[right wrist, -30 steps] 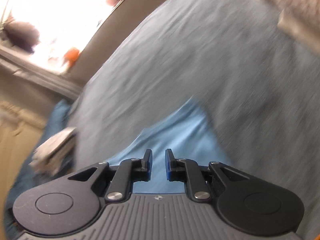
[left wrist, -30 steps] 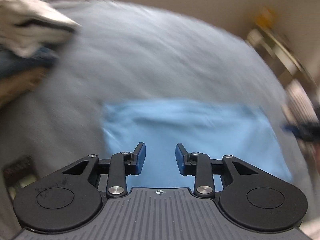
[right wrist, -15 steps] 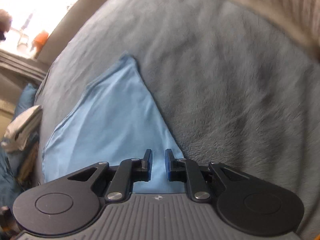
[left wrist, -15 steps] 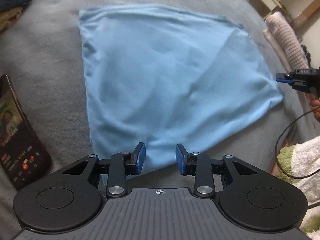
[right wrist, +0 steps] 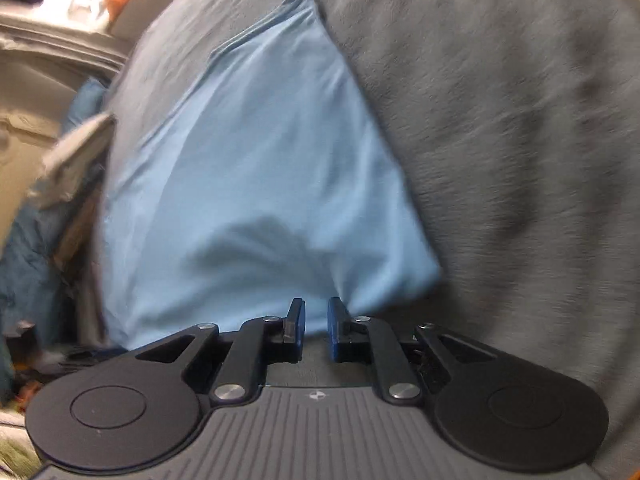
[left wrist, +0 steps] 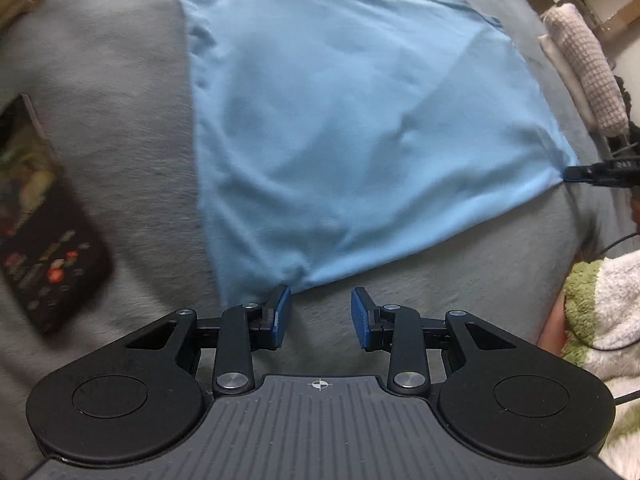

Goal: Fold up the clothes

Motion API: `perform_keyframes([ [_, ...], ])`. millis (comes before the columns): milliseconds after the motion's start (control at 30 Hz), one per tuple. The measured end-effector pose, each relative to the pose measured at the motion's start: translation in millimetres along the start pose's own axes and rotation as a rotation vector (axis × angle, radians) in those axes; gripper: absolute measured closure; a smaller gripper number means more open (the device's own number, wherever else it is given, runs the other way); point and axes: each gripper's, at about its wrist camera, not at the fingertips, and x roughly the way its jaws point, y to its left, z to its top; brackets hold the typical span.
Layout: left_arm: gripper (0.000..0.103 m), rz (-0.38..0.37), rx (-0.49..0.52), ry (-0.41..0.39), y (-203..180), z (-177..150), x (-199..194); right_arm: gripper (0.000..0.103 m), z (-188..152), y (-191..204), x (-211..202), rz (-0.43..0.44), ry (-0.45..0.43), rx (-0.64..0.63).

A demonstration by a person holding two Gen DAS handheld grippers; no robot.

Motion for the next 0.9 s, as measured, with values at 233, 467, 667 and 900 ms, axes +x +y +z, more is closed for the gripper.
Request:
perform_keyframes([
  [233,0.071,-0.032,0.025,-0.079,-13,19,-3,0.089,10,65,3,0.136,-0.017,-0.23],
  [467,0.071,0.014,-0.022,0.006,-5,-1,16,0.09,7,69,58,0.034,0.138,-0.309],
  [667,0.07,0.042,-0.088,-0.042,7,-16,-11,0.089,-2,98,37,0.04,0.166,-0.422],
  [900,0.07,0.075,-0.085,-0.135,-9,14,-17,0.088,11,175,41,0.126,0.061,-0.64],
])
